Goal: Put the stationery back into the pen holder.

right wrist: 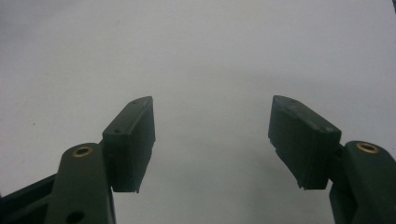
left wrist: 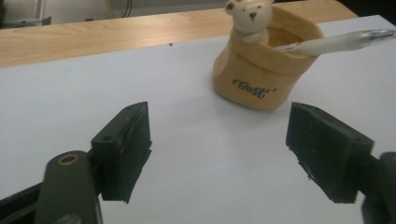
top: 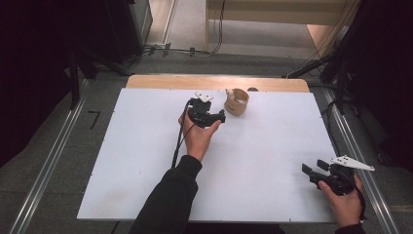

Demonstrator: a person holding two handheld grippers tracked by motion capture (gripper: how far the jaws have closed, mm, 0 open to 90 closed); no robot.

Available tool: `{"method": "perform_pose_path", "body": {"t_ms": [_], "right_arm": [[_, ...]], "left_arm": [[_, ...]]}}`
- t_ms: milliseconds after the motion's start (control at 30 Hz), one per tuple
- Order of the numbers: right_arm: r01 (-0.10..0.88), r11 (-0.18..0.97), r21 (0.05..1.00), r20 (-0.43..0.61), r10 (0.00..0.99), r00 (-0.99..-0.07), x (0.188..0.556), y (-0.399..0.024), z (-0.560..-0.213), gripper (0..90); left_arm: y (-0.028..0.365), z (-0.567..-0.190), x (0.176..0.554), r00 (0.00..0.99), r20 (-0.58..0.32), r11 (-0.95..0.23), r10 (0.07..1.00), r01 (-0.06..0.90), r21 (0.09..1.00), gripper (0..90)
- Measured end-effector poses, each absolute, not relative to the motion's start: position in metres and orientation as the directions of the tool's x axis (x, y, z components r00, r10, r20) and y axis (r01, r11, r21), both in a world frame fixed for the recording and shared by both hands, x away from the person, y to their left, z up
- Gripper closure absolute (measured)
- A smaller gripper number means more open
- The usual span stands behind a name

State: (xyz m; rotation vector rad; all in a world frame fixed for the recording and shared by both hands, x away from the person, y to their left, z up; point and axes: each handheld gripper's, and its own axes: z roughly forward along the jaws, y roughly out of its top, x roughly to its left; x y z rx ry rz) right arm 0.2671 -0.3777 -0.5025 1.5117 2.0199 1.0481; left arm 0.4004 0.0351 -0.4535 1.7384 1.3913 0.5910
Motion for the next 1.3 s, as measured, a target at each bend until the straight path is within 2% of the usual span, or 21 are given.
{"method": "perform_pose_path", "body": {"t_ms": [133, 400, 600, 800, 1300], "right_arm": [[0.632, 0.133, 0.763, 0.111, 0.937, -0.331, 0.268, -0.377, -0.503, 30.3], [0.637, 0.132, 0.760, 0.110, 0.939, -0.326, 0.267, -0.376, -0.504, 30.1], [0.639, 0.131, 0.758, 0.107, 0.941, -0.321, 0.267, -0.377, -0.504, 30.1], [0.638, 0.133, 0.758, 0.101, 0.943, -0.317, 0.266, -0.378, -0.504, 30.0], [0.638, 0.140, 0.757, 0.092, 0.944, -0.316, 0.266, -0.377, -0.504, 29.9]], "left_arm": [[0.041, -0.457, 0.400, 0.276, -0.144, -0.048, 0.950, 0.588, 0.807, 19.4], [0.053, -0.464, 0.393, 0.262, -0.144, -0.044, 0.954, 0.600, 0.799, 19.4], [0.064, -0.468, 0.387, 0.262, -0.179, -0.017, 0.948, 0.606, 0.796, 18.8], [0.078, -0.469, 0.379, 0.250, -0.174, -0.012, 0.952, 0.601, 0.799, 15.2], [0.110, -0.479, 0.355, 0.222, -0.170, 0.001, 0.960, 0.605, 0.796, 13.5]]}}
